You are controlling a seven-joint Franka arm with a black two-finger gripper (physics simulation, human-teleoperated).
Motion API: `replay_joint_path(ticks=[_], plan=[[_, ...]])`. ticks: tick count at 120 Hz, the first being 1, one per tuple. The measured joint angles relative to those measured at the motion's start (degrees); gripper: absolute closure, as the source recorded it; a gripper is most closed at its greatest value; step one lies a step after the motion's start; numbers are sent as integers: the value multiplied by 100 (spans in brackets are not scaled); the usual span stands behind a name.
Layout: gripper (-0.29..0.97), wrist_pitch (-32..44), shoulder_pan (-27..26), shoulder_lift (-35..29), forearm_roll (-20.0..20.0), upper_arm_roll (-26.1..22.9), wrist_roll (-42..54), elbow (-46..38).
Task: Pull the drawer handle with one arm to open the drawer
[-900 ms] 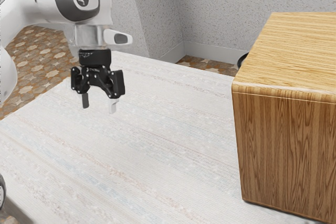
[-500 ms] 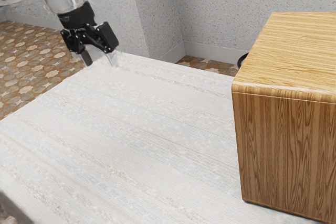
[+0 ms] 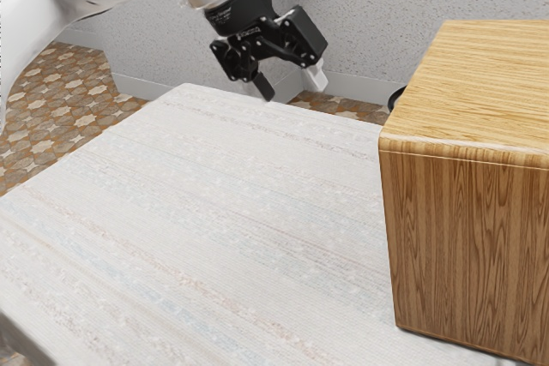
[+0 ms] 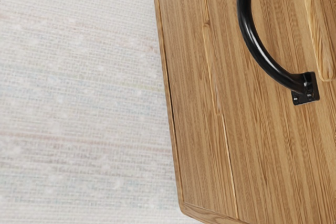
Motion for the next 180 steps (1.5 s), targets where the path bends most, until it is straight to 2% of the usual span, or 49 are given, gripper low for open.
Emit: replay_joint_path(ticks=[33, 44, 51, 79, 106, 180], plan=[[0, 526, -173, 247, 118, -11, -748, -101], [0, 650, -403, 238, 858, -58, -889, -96], [0, 705, -453, 209, 1086, -104, -972, -91], [0, 733, -142, 249, 418, -69, -1227, -103], [0, 816, -113, 433, -75, -117, -1402, -100], [0, 984, -189, 646, -279, -169, -1659, -228]])
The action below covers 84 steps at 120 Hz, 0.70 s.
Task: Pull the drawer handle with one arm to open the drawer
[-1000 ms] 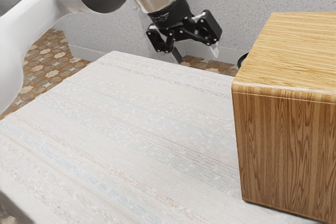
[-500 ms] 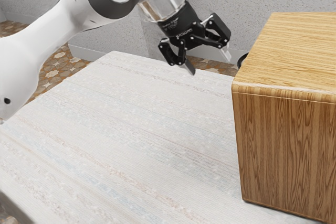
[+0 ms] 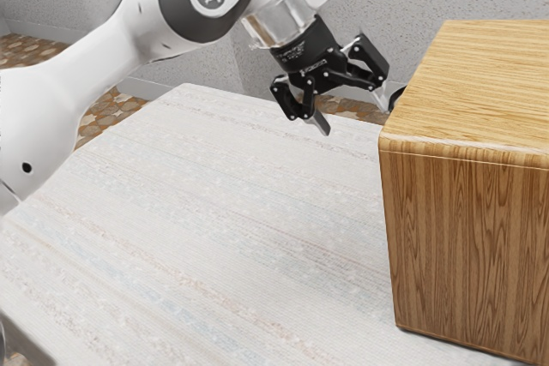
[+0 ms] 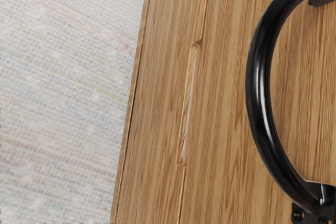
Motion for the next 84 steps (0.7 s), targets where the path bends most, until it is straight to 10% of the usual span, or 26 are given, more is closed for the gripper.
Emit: replay_joint_path(ticks=[84], plan=[[0, -1, 72, -25, 35, 18, -125, 105]])
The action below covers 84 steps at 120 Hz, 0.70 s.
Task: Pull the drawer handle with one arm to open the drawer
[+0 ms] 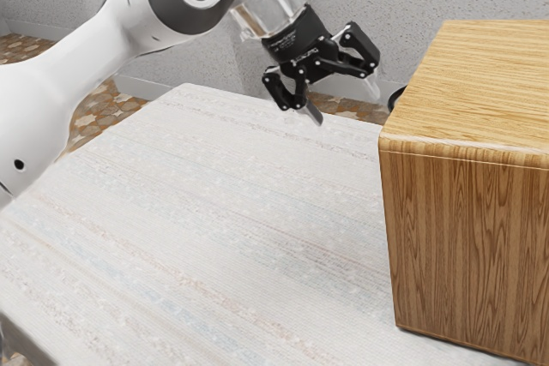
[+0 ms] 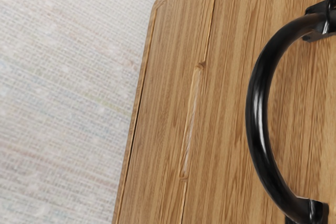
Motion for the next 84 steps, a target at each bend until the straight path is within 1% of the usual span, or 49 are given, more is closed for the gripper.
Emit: replay_joint_path(ticks=[21, 48, 84], plan=[[0, 329, 0, 15, -10, -41, -17, 115], [0, 861, -43, 346, -23, -113, -32, 113], [0, 1075, -9, 482, -4, -99, -44, 38]])
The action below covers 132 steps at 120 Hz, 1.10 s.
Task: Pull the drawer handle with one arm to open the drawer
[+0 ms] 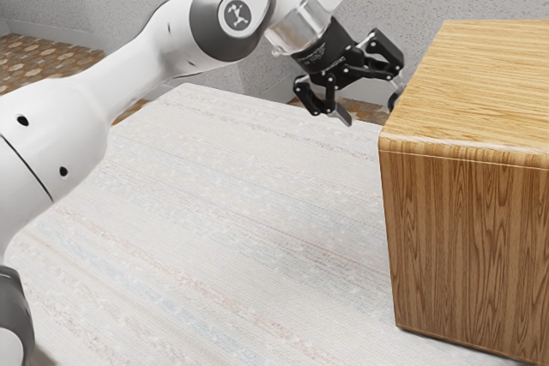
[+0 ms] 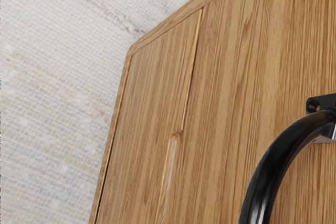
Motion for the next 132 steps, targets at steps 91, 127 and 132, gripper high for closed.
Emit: replay_joint_path(ticks=[91, 127, 132], plan=[[0, -331, 147, 25, 195, 73, -18, -35], [0, -522, 416, -31, 218, 77, -22, -33], [0, -547, 466, -41, 227, 72, -23, -33]])
